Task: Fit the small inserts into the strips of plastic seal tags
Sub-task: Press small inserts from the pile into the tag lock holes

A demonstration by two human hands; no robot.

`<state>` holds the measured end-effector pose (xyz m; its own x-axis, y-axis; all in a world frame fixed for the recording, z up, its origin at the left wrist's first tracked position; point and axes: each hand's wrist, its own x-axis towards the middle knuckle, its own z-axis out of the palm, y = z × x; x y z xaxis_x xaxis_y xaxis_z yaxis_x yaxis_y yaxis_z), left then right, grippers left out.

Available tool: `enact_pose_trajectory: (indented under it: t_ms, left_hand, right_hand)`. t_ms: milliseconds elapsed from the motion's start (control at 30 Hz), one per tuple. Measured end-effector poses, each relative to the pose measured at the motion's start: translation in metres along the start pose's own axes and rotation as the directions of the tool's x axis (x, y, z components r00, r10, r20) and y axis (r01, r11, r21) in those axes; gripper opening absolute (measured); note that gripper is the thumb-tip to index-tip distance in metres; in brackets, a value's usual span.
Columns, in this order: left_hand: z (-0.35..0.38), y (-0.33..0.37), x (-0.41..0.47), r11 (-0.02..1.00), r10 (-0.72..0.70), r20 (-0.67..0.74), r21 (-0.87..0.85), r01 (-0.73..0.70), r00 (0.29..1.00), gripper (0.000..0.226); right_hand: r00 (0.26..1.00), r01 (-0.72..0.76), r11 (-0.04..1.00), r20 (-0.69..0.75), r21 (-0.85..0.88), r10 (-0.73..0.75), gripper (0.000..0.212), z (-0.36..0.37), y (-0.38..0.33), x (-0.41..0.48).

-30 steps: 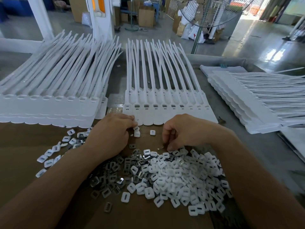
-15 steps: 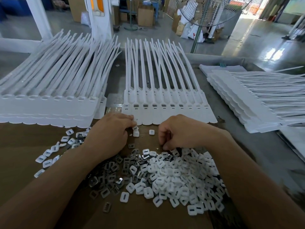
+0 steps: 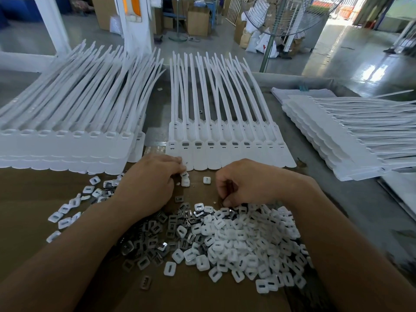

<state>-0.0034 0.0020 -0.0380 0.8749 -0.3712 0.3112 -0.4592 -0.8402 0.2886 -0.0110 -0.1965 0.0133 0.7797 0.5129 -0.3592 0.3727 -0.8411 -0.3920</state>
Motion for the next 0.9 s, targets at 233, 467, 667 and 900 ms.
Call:
enact_pose_trajectory:
  t_ms: [233,467,667,900]
  left_hand:
    - [0.000,0.000,0.000,1.000,0.002,-0.003,0.001,-0.002,1.000,0.044]
    - [0.000,0.000,0.000,1.000,-0.005,0.005,0.000,0.005,1.000,0.044]
    - [0.000,0.001,0.002,1.000,0.006,-0.005,0.005,-0.006,1.000,0.044]
    - [-0.001,0.000,-0.001,1.000,0.019,-0.007,0.011,-0.019,1.000,0.044]
  right_hand:
    - [1.000,-0.006,1.000,-0.017,-0.005,0.005,0.023,0.000,-0.001,0.000]
    - [1.000,-0.003,1.000,-0.012,0.030,0.004,0.015,0.001,-0.002,-0.001]
    - [1.000,0.017,1.000,0.008,0.023,-0.017,0.019,0.000,0.000,0.002]
    - [0.964,0.070,0.986,-0.264,0.153,-0.028,0.027,-0.008,0.016,0.001]
